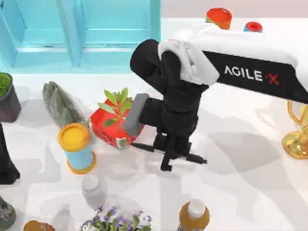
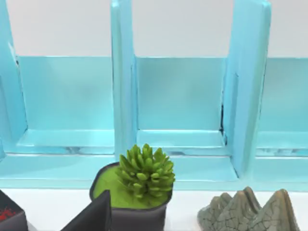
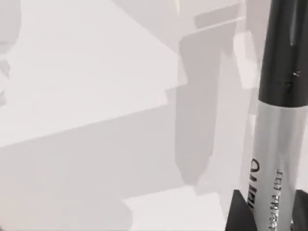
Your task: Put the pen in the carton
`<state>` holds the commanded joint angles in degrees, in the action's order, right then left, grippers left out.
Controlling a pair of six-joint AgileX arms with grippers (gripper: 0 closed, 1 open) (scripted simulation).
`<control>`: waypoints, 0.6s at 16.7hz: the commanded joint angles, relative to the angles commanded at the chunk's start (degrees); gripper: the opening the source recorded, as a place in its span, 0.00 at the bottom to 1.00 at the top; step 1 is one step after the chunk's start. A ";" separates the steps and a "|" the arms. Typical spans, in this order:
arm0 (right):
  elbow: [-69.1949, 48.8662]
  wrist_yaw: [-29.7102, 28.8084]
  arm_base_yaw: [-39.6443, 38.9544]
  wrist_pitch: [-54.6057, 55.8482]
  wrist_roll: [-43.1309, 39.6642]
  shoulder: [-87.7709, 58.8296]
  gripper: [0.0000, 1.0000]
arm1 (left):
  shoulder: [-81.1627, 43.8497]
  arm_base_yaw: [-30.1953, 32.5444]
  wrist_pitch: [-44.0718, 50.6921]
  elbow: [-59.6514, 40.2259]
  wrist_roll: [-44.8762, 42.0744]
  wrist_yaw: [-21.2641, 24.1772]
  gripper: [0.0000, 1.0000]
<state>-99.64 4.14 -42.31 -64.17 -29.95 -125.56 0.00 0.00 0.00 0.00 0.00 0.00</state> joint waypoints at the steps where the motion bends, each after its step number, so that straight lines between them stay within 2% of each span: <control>1: -1.91 0.01 -0.02 -2.93 -0.06 0.53 0.00 | 0.00 0.00 0.00 0.00 0.00 0.00 1.00; 5: -7.57 -0.14 -0.12 -10.44 -0.29 2.55 0.00 | 0.00 0.00 0.00 0.00 0.00 0.00 1.00; 10: -7.75 -0.14 -0.19 -10.65 -0.23 2.52 0.00 | 0.00 0.00 0.00 0.00 0.00 0.00 1.00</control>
<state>-107.38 4.00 -42.50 -74.82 -30.18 -123.04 0.00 0.00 0.00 0.00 0.00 0.00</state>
